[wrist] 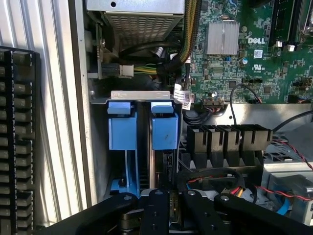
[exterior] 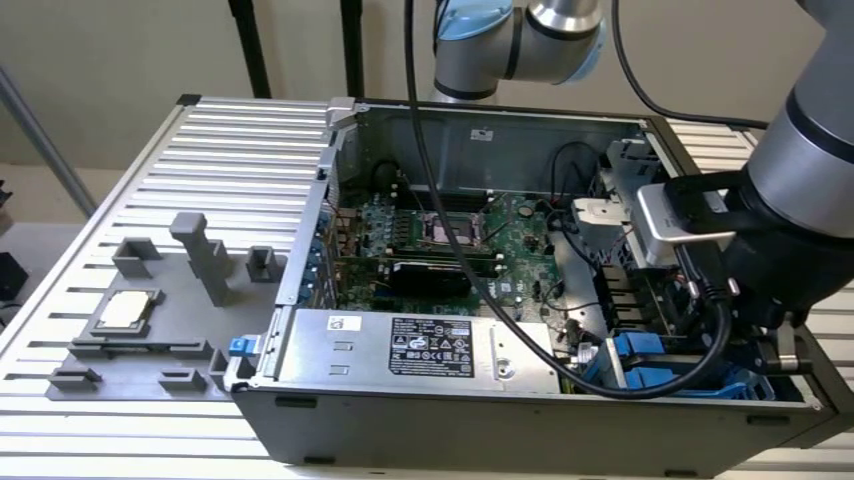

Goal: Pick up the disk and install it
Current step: 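Insert the first disk wire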

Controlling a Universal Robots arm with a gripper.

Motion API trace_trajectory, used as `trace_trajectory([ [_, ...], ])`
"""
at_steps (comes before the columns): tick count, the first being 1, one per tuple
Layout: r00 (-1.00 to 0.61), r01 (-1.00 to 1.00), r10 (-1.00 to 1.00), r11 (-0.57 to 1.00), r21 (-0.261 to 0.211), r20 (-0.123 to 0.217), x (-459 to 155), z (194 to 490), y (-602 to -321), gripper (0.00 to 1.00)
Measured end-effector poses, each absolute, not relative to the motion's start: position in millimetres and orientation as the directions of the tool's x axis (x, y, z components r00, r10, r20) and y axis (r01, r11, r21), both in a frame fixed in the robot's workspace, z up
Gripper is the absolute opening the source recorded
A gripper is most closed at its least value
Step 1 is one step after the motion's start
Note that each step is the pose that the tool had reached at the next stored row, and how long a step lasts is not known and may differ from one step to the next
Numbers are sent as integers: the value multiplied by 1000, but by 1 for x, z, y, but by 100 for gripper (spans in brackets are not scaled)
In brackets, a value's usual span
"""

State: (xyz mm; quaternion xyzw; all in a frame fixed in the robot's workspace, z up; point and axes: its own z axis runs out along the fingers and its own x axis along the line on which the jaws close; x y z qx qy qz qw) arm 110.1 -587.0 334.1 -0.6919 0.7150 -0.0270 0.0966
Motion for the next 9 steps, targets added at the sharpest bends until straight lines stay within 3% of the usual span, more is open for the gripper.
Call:
trace_trajectory([
  [9, -24, -984, -995, 40, -172, -95, 111, 334, -585, 16],
])
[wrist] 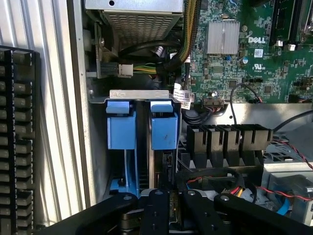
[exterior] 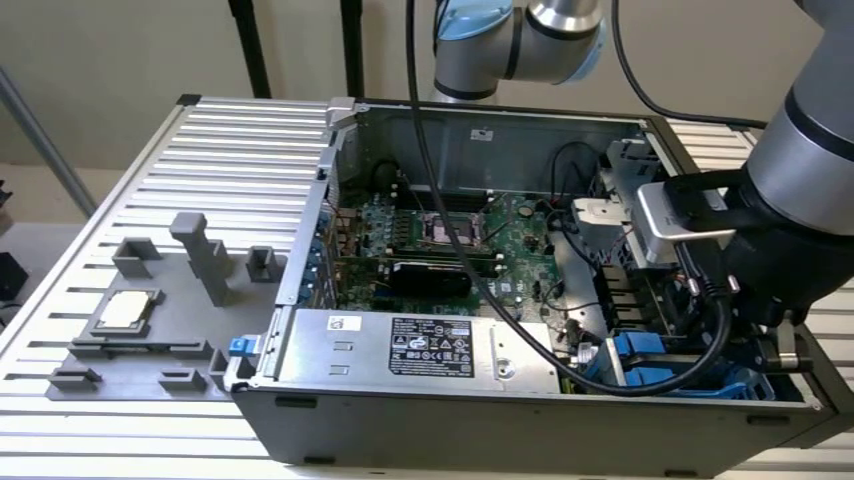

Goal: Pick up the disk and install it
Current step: 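Insert the first disk wire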

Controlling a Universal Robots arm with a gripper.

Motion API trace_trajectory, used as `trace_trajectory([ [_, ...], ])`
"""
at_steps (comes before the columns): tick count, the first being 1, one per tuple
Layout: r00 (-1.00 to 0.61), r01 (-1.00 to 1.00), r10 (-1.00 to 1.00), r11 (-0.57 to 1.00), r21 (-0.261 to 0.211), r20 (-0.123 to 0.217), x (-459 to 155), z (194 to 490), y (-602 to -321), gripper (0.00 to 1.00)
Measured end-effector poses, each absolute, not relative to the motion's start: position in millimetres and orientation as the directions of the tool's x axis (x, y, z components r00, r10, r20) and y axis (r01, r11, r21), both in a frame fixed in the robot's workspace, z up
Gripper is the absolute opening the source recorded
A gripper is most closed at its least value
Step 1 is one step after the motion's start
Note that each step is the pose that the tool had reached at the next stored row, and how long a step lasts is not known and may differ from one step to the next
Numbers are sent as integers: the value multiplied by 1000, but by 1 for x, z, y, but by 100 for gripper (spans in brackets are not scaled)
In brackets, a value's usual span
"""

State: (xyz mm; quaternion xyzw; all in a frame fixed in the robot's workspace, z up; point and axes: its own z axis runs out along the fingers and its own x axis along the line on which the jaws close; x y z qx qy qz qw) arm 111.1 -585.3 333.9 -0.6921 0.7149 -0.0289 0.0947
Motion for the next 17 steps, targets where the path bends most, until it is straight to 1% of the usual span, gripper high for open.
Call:
trace_trajectory([
  [17, -24, -984, -996, 38, -173, -84, 113, 332, -584, 16],
])
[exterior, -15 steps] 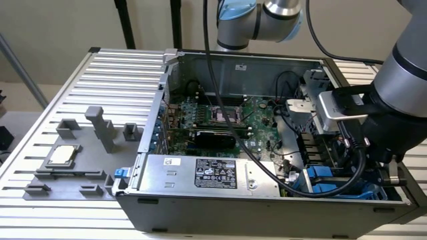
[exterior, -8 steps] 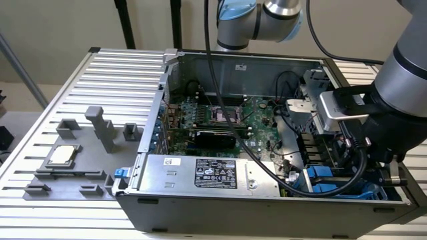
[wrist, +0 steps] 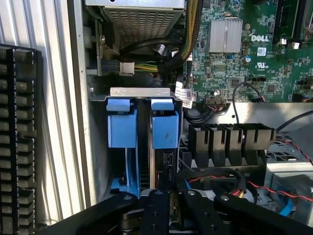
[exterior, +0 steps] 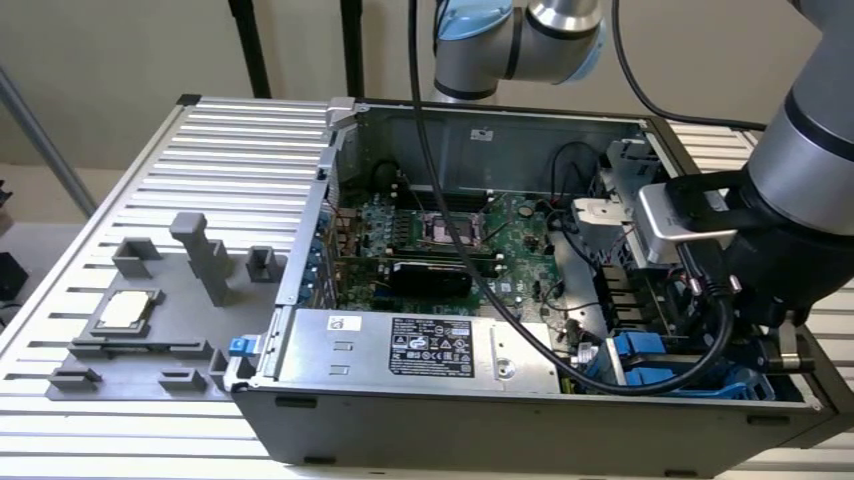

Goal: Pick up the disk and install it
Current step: 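Insert the first disk wire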

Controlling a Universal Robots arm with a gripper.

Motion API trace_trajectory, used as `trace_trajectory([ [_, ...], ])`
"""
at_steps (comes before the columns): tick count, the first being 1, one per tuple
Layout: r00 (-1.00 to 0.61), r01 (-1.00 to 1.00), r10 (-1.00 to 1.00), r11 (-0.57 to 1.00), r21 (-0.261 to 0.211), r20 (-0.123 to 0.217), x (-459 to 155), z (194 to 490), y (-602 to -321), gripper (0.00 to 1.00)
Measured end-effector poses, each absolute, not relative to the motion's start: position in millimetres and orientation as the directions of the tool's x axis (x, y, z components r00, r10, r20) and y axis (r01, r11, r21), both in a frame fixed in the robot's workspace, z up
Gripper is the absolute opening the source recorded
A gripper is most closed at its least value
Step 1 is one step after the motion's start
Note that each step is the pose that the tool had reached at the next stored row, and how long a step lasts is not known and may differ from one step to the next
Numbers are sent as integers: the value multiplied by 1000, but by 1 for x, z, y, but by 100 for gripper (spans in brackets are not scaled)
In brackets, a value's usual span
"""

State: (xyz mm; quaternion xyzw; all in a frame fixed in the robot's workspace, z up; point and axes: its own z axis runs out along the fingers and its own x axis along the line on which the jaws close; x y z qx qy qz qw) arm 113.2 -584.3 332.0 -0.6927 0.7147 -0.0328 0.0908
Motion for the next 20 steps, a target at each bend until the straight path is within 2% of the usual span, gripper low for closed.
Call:
trace_trajectory([
  [8, -24, -984, -996, 38, -173, -84, 113, 332, -584, 16],
  [10, -24, -984, -996, 38, -173, -85, 113, 334, -584, 18],
  [11, -24, -984, -996, 38, -173, -84, 113, 336, -584, 25],
  [20, -24, -984, -996, 38, -173, -84, 100, 351, -584, 25],
])
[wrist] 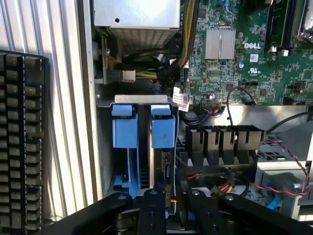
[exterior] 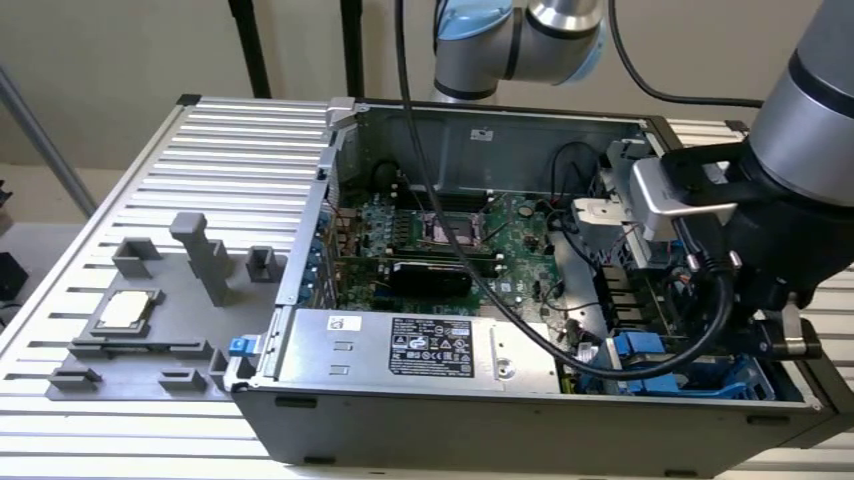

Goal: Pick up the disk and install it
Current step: 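Insert the first disk wire, then insert the second disk wire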

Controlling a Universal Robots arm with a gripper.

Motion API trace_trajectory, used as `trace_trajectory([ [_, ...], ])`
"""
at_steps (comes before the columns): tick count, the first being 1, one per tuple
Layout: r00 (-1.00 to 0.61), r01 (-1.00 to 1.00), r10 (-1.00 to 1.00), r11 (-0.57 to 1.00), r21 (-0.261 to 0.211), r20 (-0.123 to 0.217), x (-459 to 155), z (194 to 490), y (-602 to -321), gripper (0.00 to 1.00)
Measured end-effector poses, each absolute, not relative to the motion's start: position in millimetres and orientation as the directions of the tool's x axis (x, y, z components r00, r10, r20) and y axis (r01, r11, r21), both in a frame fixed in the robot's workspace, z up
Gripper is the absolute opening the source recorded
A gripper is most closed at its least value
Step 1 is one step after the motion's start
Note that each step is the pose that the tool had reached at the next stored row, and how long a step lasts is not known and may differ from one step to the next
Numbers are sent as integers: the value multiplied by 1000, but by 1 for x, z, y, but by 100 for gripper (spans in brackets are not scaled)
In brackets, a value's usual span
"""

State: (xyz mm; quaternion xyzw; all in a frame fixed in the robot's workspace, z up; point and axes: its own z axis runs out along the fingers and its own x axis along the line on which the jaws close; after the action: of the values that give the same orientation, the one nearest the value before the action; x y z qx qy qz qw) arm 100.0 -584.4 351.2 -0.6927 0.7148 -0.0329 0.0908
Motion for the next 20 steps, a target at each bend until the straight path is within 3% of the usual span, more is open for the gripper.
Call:
trace_trajectory([
  [20, -24, -984, -996, 38, -172, -85, 80, 351, -584, 25],
])
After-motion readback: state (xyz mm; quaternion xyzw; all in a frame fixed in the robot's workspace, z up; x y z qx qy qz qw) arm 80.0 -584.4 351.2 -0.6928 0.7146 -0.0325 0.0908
